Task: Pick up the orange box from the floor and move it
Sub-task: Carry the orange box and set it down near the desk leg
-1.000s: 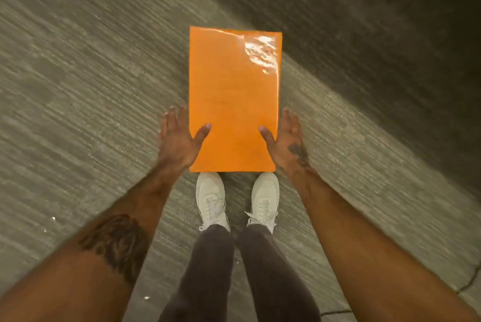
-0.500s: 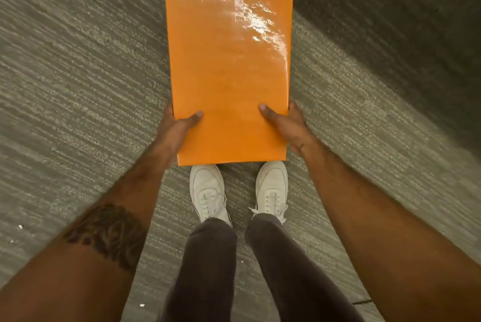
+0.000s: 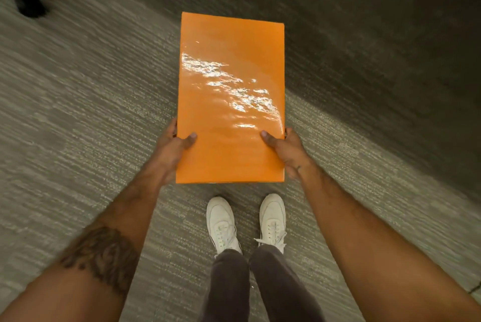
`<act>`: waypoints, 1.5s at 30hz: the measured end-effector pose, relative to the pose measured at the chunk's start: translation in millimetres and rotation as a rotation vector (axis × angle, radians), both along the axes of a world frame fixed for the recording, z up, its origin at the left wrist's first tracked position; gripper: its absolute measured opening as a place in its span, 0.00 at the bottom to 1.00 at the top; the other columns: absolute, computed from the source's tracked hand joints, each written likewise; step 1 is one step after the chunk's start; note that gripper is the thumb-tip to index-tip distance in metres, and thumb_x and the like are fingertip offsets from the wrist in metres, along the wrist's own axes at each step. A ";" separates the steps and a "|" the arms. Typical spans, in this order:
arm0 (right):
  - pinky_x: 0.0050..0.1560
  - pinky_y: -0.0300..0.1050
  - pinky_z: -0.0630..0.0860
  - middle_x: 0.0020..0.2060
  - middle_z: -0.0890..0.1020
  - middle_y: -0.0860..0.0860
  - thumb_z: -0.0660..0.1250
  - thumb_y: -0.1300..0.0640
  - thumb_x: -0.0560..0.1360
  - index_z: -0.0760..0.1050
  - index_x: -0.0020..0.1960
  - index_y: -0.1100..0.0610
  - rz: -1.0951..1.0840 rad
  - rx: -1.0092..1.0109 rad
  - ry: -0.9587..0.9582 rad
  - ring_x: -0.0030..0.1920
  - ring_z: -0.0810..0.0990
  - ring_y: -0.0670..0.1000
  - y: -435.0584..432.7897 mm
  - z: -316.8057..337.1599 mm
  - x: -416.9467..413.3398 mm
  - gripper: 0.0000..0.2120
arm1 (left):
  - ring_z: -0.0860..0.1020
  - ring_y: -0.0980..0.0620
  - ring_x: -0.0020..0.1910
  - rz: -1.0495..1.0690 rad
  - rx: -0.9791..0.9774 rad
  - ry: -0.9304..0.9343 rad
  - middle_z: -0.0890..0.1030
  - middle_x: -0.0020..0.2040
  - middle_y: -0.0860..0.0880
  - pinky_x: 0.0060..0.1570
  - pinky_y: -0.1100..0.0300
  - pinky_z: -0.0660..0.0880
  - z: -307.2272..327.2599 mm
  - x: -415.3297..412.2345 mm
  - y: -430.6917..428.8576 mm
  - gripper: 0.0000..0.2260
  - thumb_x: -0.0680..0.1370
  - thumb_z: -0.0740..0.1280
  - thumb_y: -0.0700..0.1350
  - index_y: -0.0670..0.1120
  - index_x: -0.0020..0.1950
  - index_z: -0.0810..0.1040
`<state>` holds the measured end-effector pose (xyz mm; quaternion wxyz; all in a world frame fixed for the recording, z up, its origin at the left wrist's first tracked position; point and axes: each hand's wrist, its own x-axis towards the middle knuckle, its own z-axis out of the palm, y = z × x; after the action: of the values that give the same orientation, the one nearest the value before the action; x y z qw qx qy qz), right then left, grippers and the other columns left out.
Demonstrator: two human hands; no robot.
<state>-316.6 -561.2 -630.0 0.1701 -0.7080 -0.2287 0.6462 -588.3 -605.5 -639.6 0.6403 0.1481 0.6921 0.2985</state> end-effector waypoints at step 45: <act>0.58 0.48 0.71 0.63 0.80 0.51 0.71 0.54 0.76 0.75 0.68 0.54 -0.386 0.270 -0.071 0.62 0.77 0.53 375.9 -8.0 84.3 0.21 | 0.69 0.43 0.72 -0.632 0.294 0.246 0.68 0.76 0.48 0.70 0.45 0.67 2.2 101.6 507.8 0.27 0.82 0.60 0.38 0.55 0.79 0.58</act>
<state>-232.3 -185.4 -638.0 0.3753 -0.7318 -0.1793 0.5399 -486.7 -97.7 -637.4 0.5847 0.4798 0.6338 0.1619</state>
